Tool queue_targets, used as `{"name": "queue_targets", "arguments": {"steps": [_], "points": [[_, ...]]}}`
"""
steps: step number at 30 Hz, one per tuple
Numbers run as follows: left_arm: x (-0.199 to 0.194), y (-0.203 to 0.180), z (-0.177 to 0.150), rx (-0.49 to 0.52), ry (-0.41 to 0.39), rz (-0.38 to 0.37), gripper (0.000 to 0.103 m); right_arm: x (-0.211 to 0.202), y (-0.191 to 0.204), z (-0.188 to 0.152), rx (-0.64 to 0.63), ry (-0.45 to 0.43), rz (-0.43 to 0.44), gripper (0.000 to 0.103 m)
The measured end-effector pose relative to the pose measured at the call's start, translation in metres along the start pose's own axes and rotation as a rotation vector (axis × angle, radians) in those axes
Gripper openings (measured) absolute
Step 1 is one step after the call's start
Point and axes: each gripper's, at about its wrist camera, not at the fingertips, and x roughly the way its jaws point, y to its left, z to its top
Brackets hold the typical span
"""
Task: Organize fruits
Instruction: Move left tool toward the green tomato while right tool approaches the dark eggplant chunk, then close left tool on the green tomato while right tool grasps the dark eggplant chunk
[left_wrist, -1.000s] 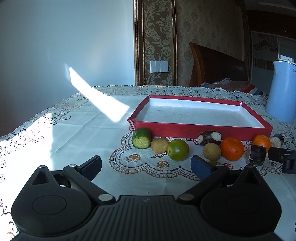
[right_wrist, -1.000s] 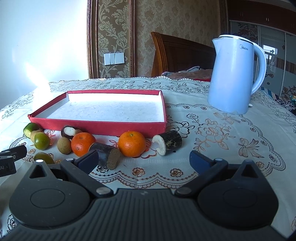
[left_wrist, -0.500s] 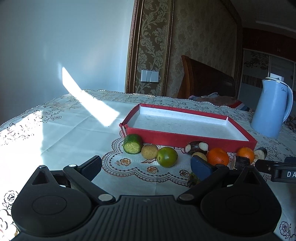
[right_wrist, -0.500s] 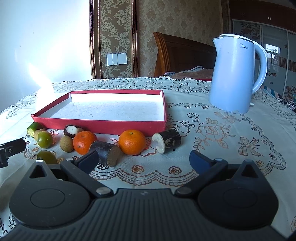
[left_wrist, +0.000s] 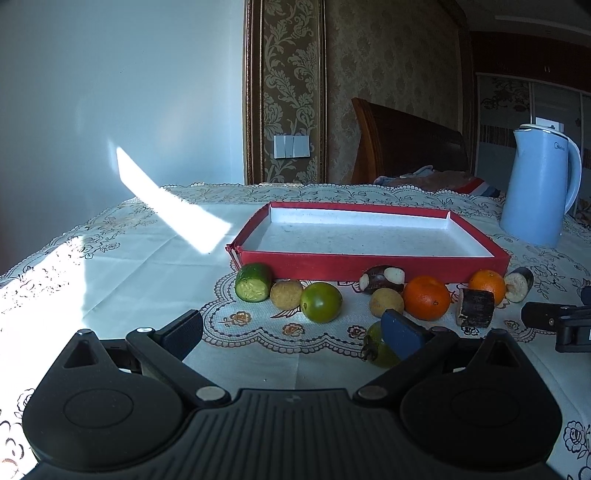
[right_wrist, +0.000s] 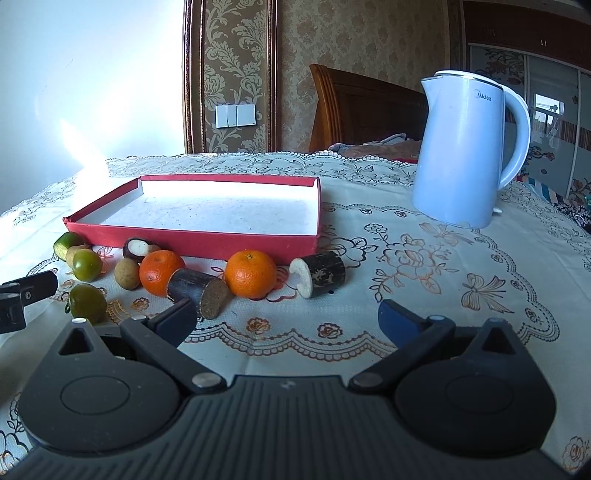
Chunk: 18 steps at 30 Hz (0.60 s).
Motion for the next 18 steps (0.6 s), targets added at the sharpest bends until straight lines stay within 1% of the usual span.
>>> {"name": "queue_targets", "arguments": {"steps": [9,13,18], "points": [[0.002,-0.017,0.001,0.049,0.034,-0.003,0.103,0.000,-0.007,-0.002,0.015,0.002,0.008,0.103],[0.007,-0.028,0.001,0.088,0.063,0.024,0.103,-0.001,-0.007,-0.003,0.019,-0.003,0.009,0.103],[0.012,-0.037,0.002,0.109,0.092,0.037,0.103,-0.001,-0.008,-0.003,0.026,-0.003,0.008,0.103]]}}
